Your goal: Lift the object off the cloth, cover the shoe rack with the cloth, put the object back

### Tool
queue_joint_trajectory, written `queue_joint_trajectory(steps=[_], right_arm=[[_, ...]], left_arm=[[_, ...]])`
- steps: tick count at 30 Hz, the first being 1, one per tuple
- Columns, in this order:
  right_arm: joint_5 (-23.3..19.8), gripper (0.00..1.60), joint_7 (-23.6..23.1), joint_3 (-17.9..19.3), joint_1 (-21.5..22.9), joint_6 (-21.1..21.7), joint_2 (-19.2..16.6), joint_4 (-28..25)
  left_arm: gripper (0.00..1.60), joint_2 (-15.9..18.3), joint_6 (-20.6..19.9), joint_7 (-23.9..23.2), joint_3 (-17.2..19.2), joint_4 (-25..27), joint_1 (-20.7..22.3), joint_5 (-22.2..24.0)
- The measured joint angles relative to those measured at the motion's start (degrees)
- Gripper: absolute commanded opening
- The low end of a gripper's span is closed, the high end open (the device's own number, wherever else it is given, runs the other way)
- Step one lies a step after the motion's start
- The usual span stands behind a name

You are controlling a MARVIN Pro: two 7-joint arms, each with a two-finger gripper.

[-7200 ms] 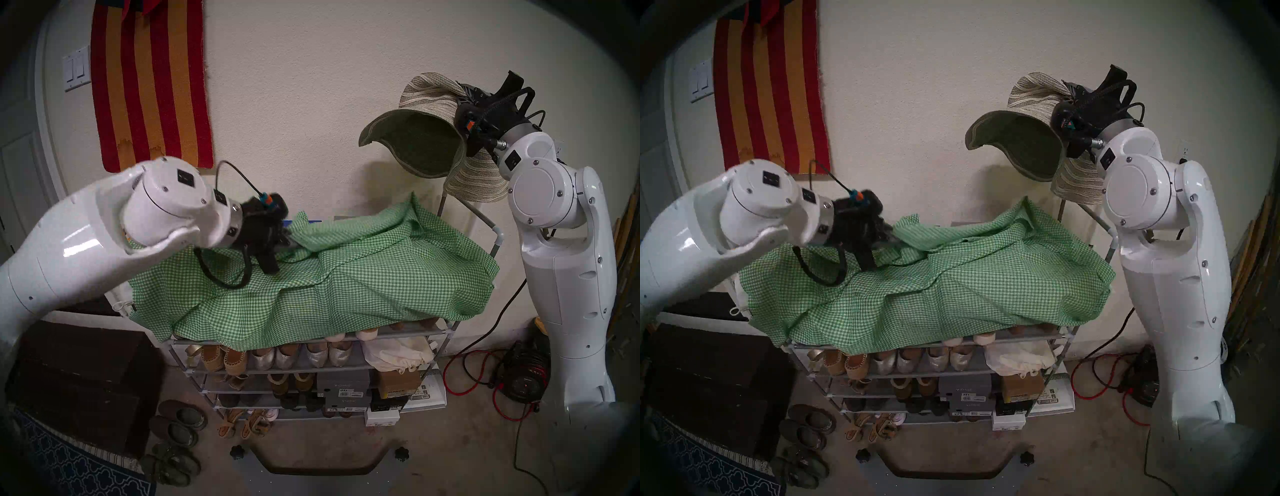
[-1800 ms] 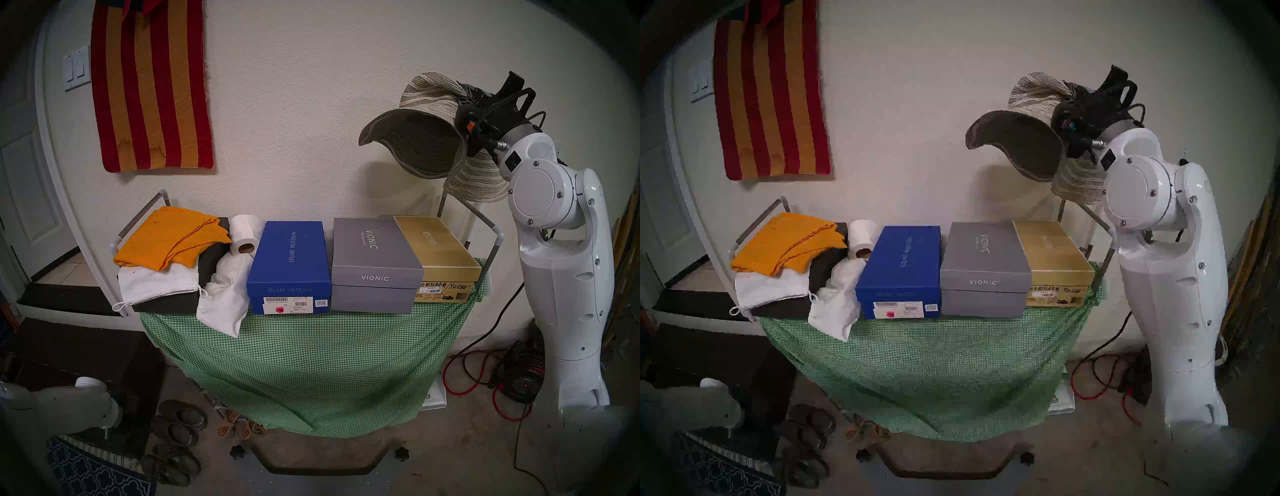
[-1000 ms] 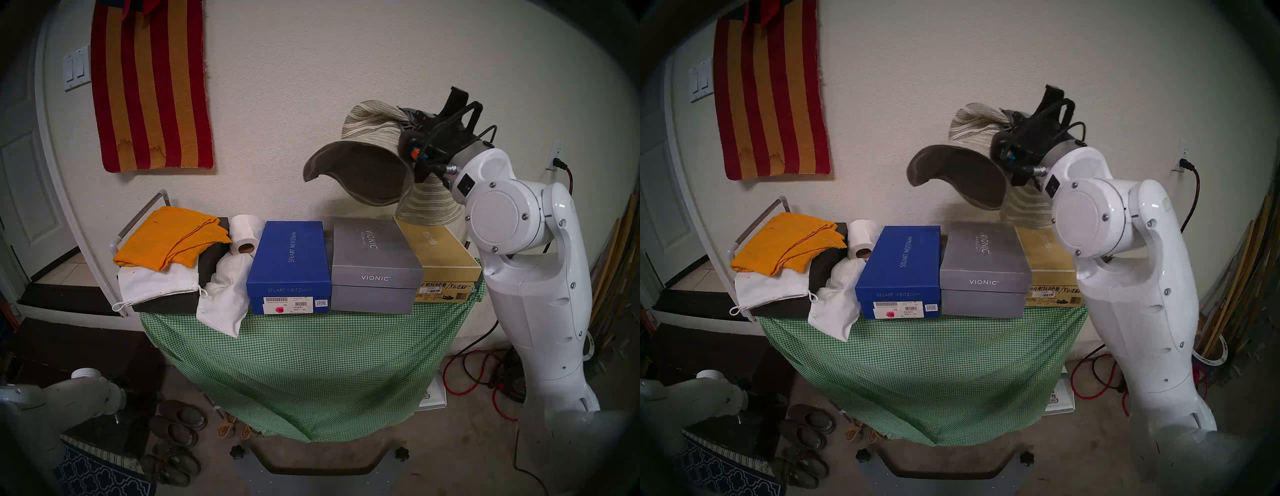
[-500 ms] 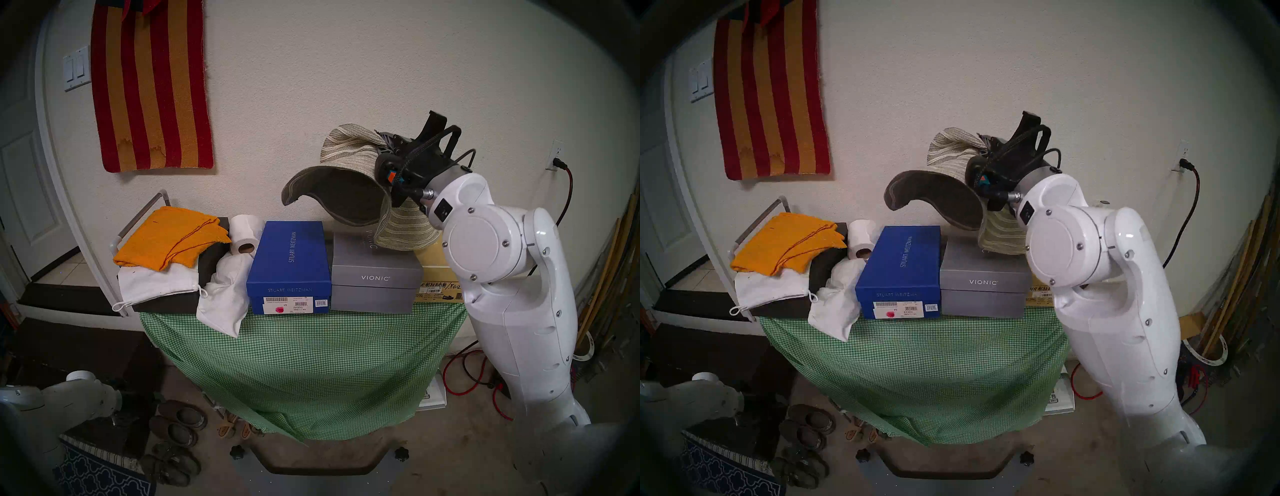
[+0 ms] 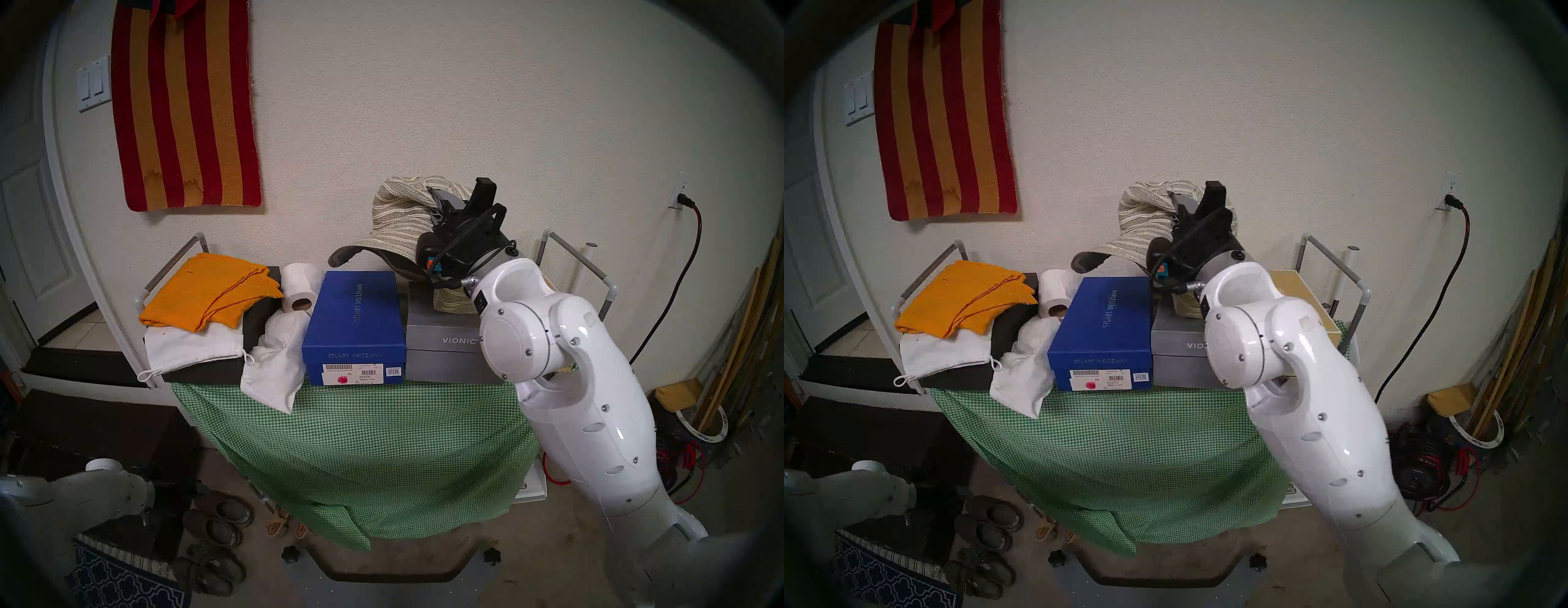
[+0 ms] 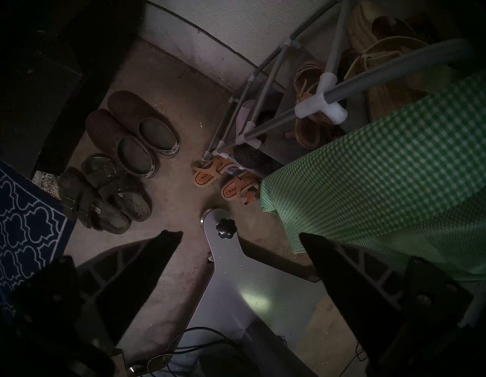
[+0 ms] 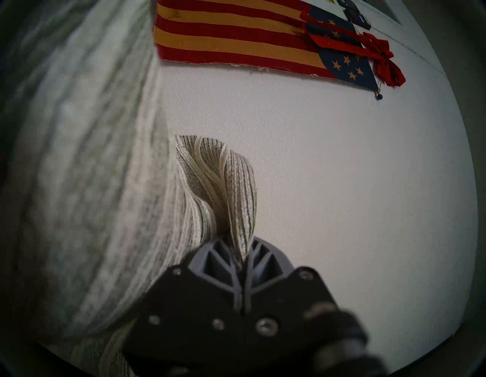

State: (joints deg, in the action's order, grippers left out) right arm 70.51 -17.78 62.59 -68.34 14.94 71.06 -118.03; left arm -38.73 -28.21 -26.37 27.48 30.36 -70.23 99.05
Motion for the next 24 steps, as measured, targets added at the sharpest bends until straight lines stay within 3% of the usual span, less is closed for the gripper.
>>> queue_joint_trajectory(steps=[13, 18, 24], right_arm=[[10.0, 0.0, 12.8, -7.1, -0.7, -2.5, 1.5, 10.3], [11.0, 0.0, 17.1, -7.2, -1.8, -2.1, 2.0, 13.9], [10.3, 0.0, 22.6, -6.0, -3.3, -1.0, 2.7, 16.1]], left_arm=[[1.6, 0.9, 3.3, -3.4, 0.8, -1.0, -2.7, 1.4], [1.6, 1.6, 4.9, -5.3, 1.3, -0.6, -3.9, 2.0], [1.6, 3.8, 11.0, -4.5, 1.8, 2.3, -4.9, 1.5]])
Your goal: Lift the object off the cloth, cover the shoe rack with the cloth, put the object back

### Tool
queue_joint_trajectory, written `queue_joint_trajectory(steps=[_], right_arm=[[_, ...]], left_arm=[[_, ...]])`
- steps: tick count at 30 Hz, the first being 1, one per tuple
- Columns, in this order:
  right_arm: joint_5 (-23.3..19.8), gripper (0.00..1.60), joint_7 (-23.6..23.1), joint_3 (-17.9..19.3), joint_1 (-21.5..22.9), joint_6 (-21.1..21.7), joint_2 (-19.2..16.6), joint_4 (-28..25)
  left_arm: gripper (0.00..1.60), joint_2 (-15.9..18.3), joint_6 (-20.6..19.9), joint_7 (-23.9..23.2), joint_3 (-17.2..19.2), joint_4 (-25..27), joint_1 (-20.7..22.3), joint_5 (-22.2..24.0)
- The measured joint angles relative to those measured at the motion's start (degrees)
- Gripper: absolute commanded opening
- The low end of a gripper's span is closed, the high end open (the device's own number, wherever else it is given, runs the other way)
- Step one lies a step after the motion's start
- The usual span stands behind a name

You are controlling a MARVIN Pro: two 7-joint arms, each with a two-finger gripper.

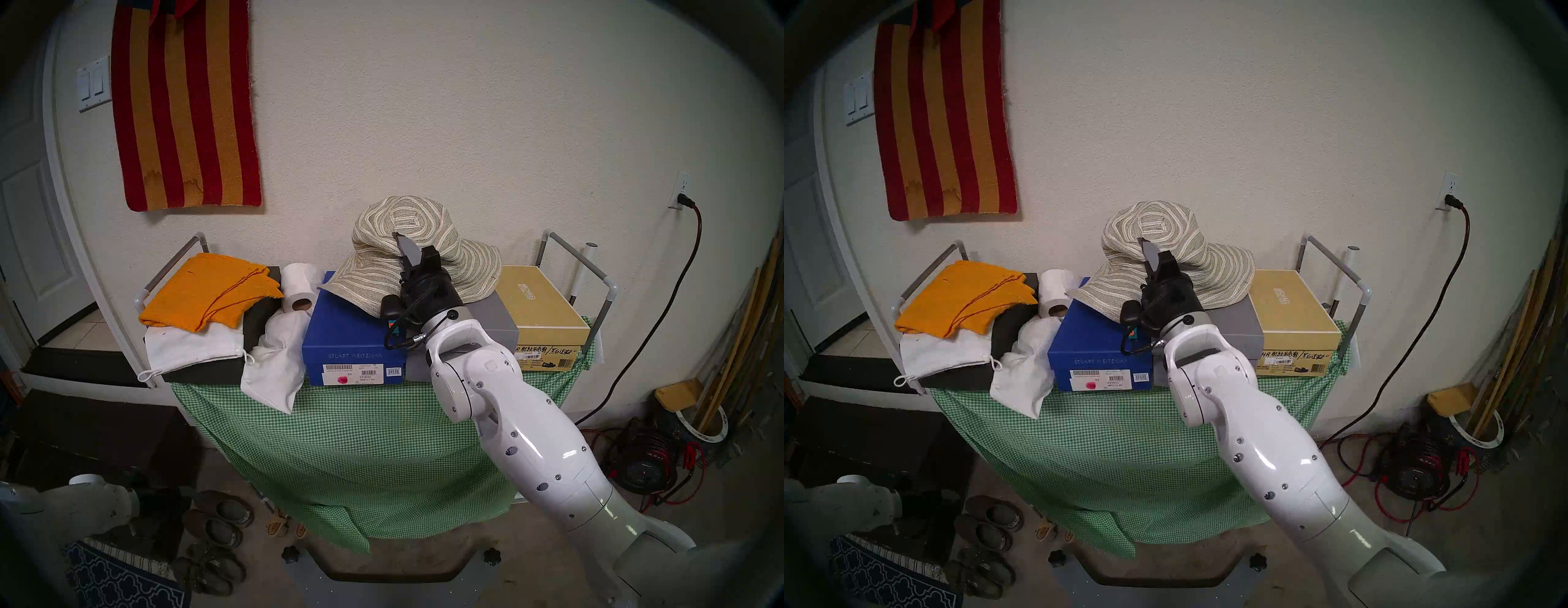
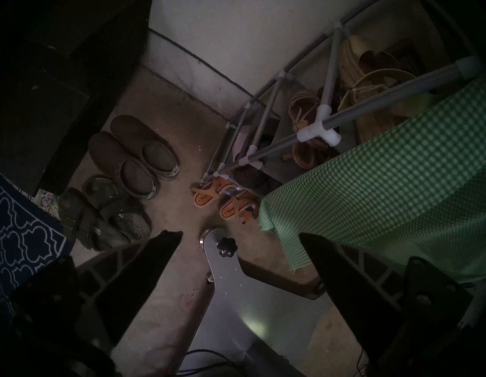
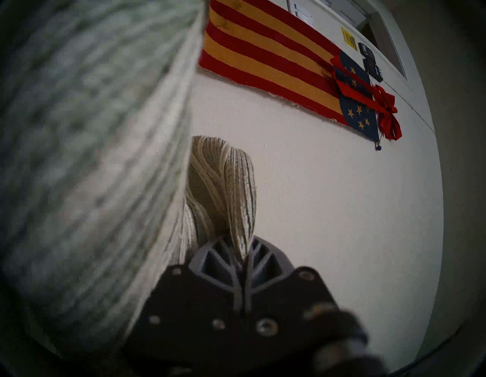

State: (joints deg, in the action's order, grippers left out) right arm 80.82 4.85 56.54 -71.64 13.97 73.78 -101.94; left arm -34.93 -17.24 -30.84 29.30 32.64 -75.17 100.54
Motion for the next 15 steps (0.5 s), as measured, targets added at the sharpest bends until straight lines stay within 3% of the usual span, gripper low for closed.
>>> queue_joint_trajectory(steps=[14, 15], right_arm=[[-1.3, 0.0, 1.9, 0.9, -0.6, 0.6, 0.6, 0.6], [-1.4, 0.13, 2.0, 1.0, -0.6, 0.6, 0.6, 0.6]], left_arm=[[1.6, 6.7, 11.9, 4.8, 2.6, 4.2, 2.6, -3.5], [1.6, 7.2, 12.6, 5.0, 2.8, 4.5, 2.8, -3.7]])
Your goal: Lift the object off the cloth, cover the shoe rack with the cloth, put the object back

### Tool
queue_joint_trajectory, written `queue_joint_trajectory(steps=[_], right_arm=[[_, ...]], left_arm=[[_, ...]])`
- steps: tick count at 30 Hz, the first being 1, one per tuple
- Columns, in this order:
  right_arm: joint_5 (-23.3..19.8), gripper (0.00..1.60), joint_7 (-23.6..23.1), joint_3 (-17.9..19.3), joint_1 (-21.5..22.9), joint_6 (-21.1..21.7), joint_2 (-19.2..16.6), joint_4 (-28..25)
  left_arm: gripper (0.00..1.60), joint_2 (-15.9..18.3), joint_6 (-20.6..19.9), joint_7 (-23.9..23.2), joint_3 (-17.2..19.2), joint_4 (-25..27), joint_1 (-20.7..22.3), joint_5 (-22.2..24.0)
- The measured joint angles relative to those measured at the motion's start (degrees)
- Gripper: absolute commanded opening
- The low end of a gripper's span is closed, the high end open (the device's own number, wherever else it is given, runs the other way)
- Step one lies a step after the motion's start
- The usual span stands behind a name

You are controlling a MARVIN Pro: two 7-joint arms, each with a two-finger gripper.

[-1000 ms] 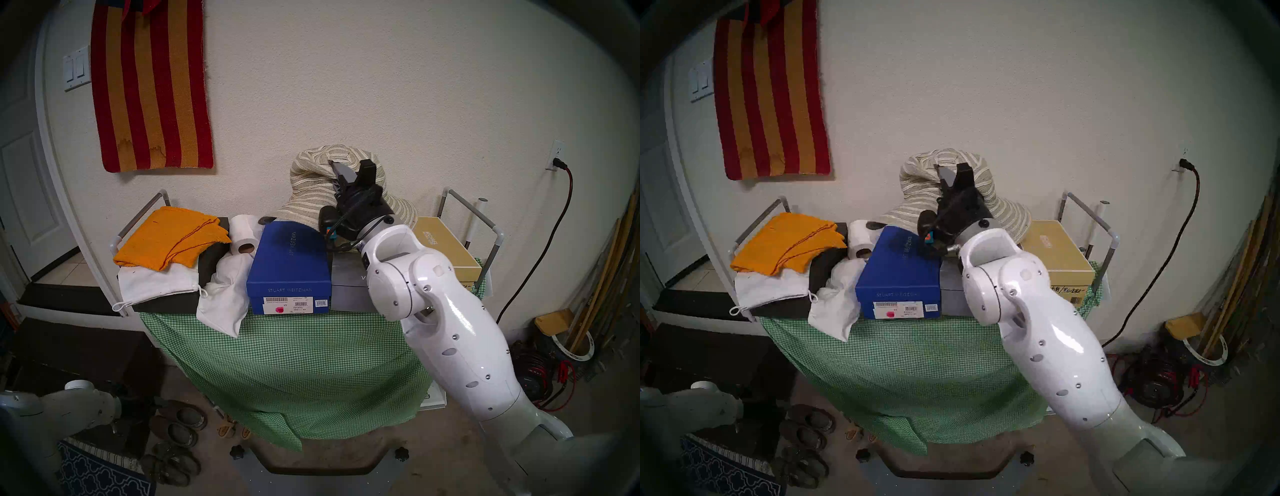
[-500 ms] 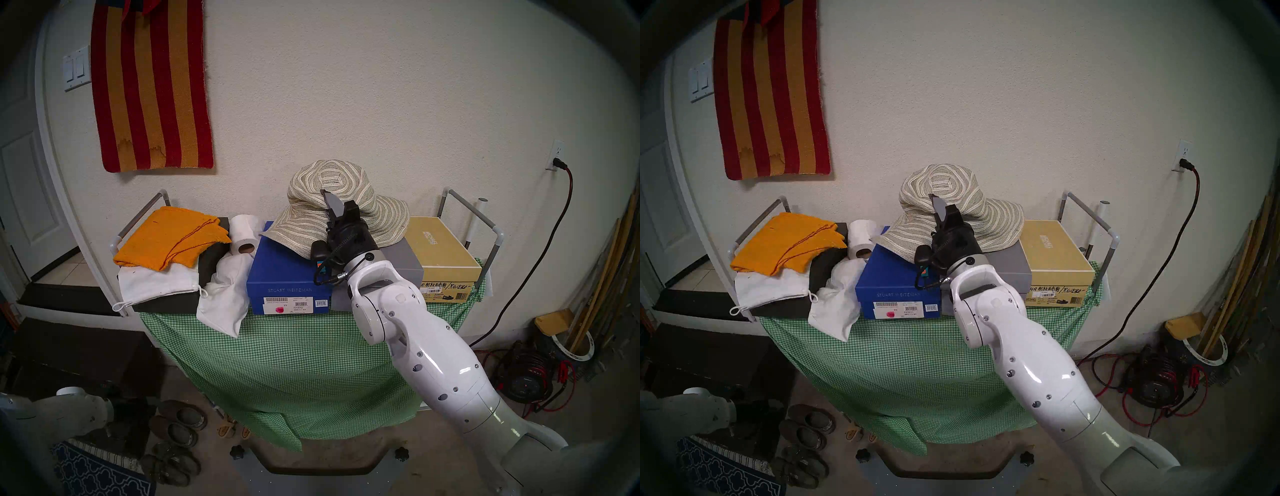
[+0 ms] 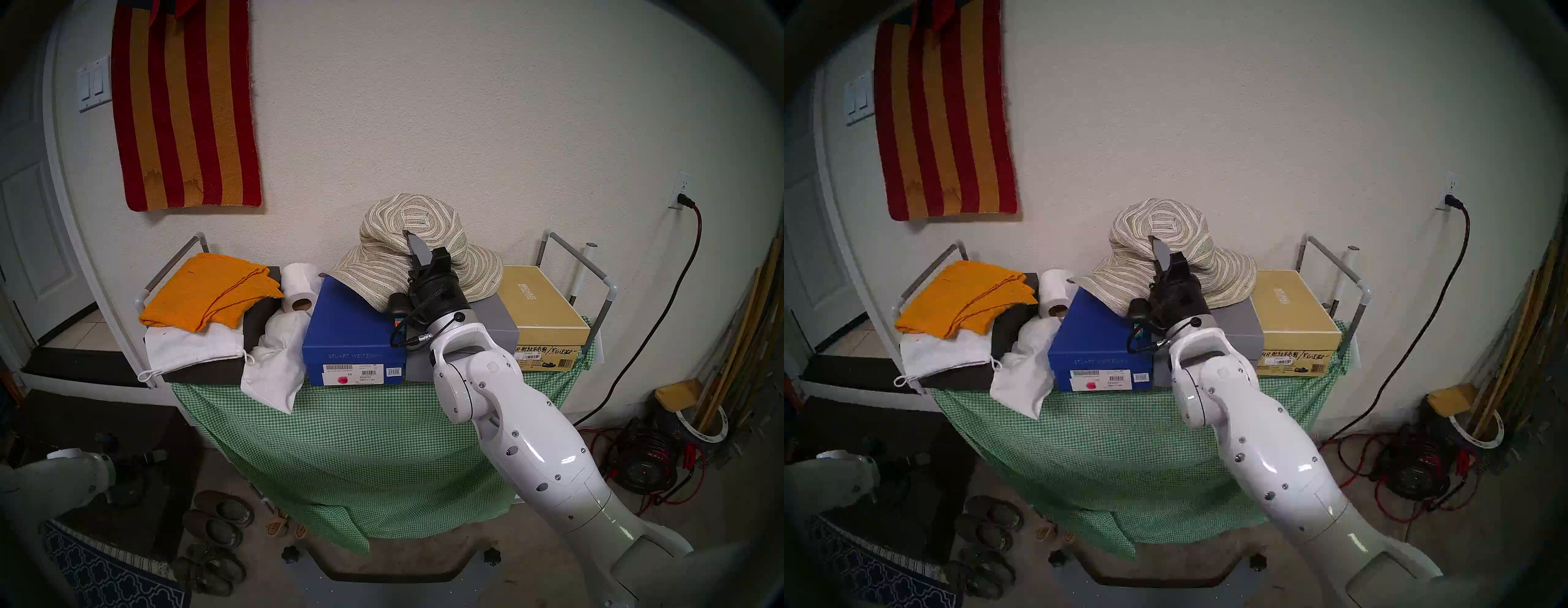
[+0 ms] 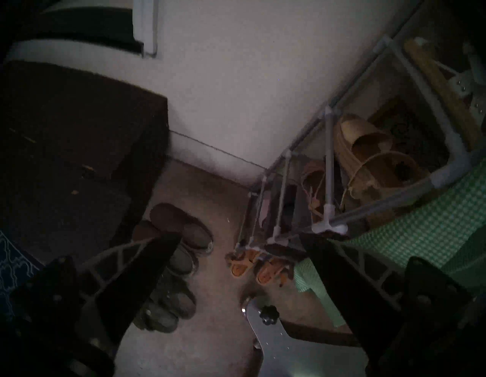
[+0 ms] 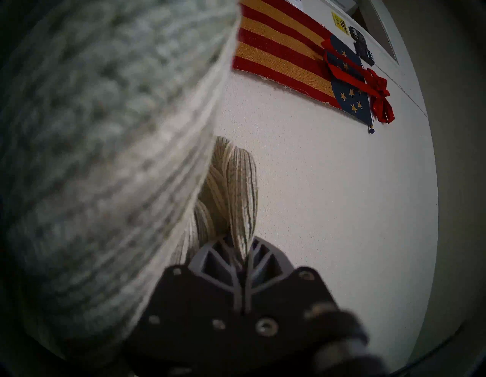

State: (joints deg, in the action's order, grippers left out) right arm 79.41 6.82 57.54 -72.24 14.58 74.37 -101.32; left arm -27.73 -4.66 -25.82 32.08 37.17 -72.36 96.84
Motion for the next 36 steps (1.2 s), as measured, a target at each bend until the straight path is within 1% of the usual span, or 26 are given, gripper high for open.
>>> queue_joint_trajectory(steps=[1, 2, 3, 4, 5, 7, 8, 9, 10, 11, 12, 18, 20, 23, 29, 30, 31, 32, 36], right_arm=[[-0.1, 0.41, 0.0, 0.0, 0.0, 0.0, 0.0, 0.0], [-0.2, 0.55, 0.0, 0.1, 0.0, 0.0, 0.0, 0.0], [-0.3, 0.58, 0.0, 0.1, -0.1, 0.0, 0.1, -0.1], [-0.4, 0.68, 0.0, 0.1, -0.1, 0.0, 0.1, -0.3], [-0.6, 0.73, 0.0, 0.1, -0.2, 0.0, 0.1, -0.4], [-0.9, 0.76, 0.0, 0.3, -0.2, 0.0, 0.3, -0.8], [-1.1, 1.03, -0.1, 0.3, -0.2, 0.0, 0.3, -1.0], [-1.3, 1.24, -0.2, 0.4, -0.1, 0.1, 0.4, -1.4], [-1.4, 1.36, -0.3, 0.5, 0.0, 0.1, 0.5, -1.8], [-1.6, 1.58, -0.4, 0.7, 0.2, 0.1, 0.6, -2.4], [-1.7, 1.6, -0.5, 0.8, 0.3, 0.1, 0.6, -2.7], [-2.4, 1.6, -1.6, 1.9, 2.0, -0.2, 1.0, -6.8], [-2.8, 1.6, -2.5, 2.9, 3.5, -0.6, 1.2, -9.4], [-3.1, 1.6, -3.3, 3.7, 4.8, -0.9, 1.4, -11.5], [-4.1, 1.6, -6.2, 6.7, 8.1, -1.4, 1.7, -16.5], [-4.4, 1.16, -6.8, 7.3, 8.7, -1.5, 1.8, -17.2], [-4.6, 0.45, -7.4, 7.8, 9.2, -1.6, 1.8, -17.8], [-4.8, 0.0, -7.8, 8.3, 9.6, -1.6, 1.8, -18.3], [-5.7, 0.0, -10.3, 10.3, 11.3, -1.9, 1.8, -20.1]], left_arm=[[1.6, 0.5, 0.6, 0.2, 0.2, 0.3, 0.1, -0.2], [1.6, 0.9, 1.2, 0.4, 0.3, 0.6, 0.3, -0.4], [1.6, 1.4, 1.9, 0.7, 0.5, 1.0, 0.4, -0.6], [1.6, 1.9, 2.5, 1.0, 0.7, 1.5, 0.5, -0.8], [1.6, 2.4, 3.0, 1.2, 0.8, 1.8, 0.5, -0.9], [1.6, 3.4, 4.2, 1.8, 1.0, 2.6, 0.5, -1.2], [1.6, 3.7, 4.5, 2.0, 1.1, 2.9, 0.5, -1.3], [1.6, 4.3, 5.1, 2.4, 1.2, 3.4, 0.5, -1.4], [1.6, 4.7, 5.5, 2.6, 1.3, 3.7, 0.5, -1.5], [1.6, 5.2, 5.9, 3.0, 1.3, 4.1, 0.4, -1.6], [1.6, 5.4, 6.1, 3.1, 1.4, 4.3, 0.3, -1.7], [1.6, 7.2, 7.6, 4.5, 1.5, 5.7, -0.3, -2.0], [1.6, 8.1, 8.2, 5.2, 1.6, 6.4, -0.5, -2.1], [1.6, 8.7, 8.6, 5.7, 1.7, 7.0, -0.7, -2.1], [1.6, 10.0, 9.5, 7.0, 1.8, 8.6, -1.2, -1.6], [1.6, 10.3, 9.7, 7.2, 1.9, 8.9, -1.3, -1.5], [1.6, 10.5, 9.8, 7.4, 1.9, 9.2, -1.4, -1.4], [1.6, 10.7, 9.9, 7.6, 1.9, 9.4, -1.5, -1.2], [1.6, 11.6, 10.5, 8.5, 1.9, 10.6, -1.9, -0.7]])
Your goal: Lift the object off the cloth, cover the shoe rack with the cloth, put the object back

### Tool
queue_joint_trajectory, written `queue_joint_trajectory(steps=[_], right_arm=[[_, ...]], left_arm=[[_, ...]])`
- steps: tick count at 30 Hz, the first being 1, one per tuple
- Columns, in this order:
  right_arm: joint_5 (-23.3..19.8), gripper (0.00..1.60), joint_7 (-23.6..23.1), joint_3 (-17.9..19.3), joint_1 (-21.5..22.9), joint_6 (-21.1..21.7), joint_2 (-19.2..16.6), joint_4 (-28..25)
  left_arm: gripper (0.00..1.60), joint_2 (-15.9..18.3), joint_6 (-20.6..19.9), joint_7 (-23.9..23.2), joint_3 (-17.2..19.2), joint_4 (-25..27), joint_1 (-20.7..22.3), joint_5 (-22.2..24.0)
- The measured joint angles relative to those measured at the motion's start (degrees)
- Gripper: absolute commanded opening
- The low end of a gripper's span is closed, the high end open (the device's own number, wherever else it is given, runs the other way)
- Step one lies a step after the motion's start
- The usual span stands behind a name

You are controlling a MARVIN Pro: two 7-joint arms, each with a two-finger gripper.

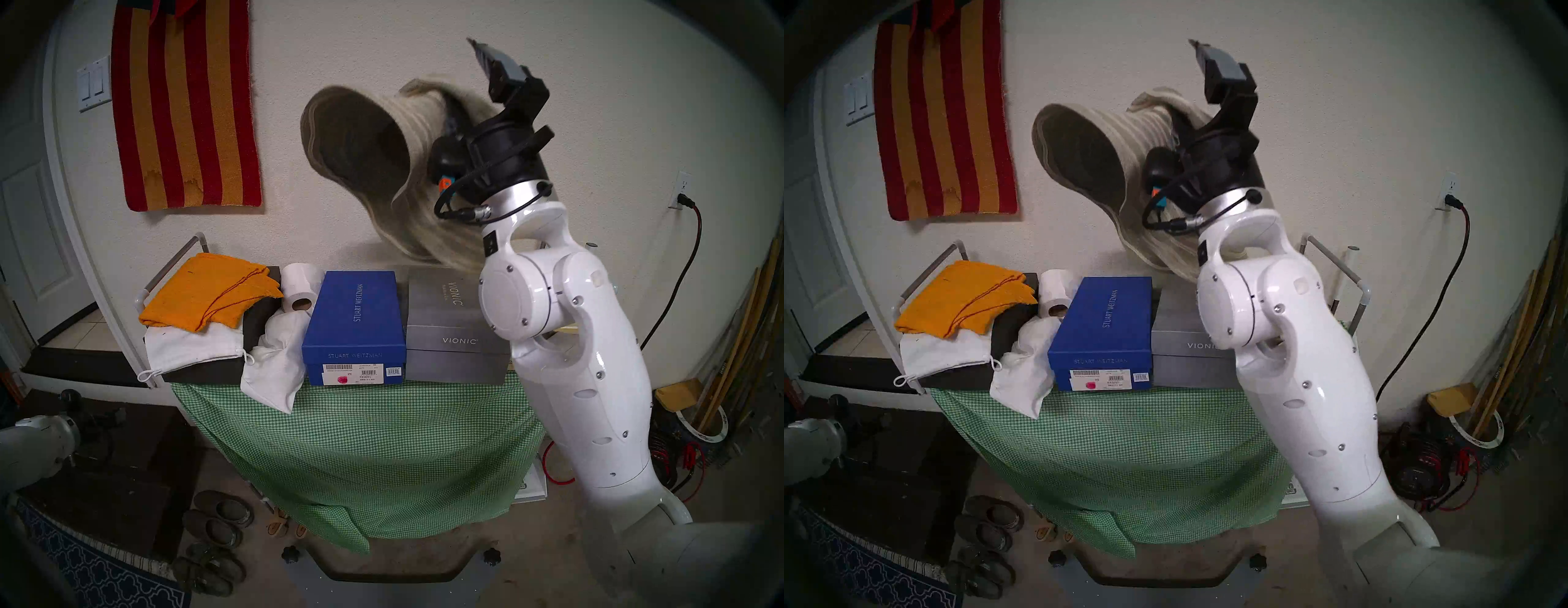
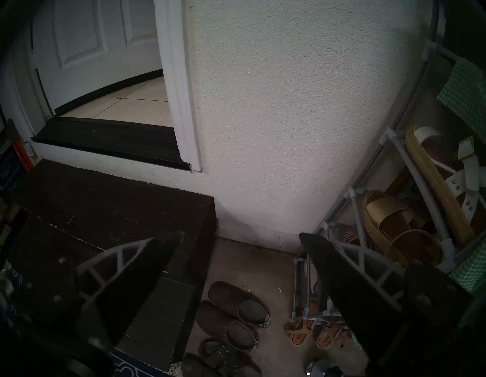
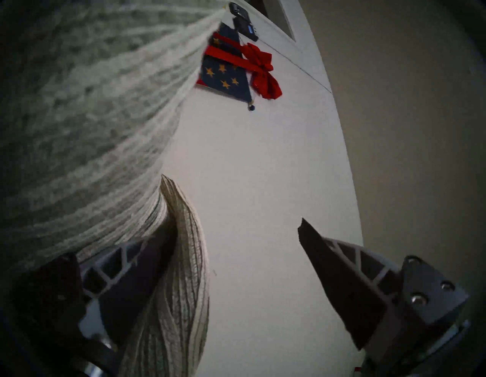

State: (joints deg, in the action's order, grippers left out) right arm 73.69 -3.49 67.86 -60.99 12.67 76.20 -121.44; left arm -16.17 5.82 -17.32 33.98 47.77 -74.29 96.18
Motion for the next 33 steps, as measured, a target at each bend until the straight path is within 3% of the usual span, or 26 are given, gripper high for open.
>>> queue_joint_trajectory(steps=[7, 15, 33], right_arm=[[-1.5, 0.0, -4.9, 3.3, 2.5, -0.8, -0.6, -1.5], [-1.6, 0.0, -7.2, 4.2, 4.0, -4.1, -3.1, -1.2], [2.0, 0.0, -7.4, -1.7, 4.8, -14.9, -8.5, 12.0]], left_arm=[[1.6, 2.1, 1.2, 2.0, 0.0, 2.8, -1.2, 1.3], [1.6, 4.7, 2.6, 4.5, -0.1, 7.0, -2.8, 3.1], [1.6, 8.0, 6.2, 11.3, -2.9, 15.1, -6.8, 7.6]])
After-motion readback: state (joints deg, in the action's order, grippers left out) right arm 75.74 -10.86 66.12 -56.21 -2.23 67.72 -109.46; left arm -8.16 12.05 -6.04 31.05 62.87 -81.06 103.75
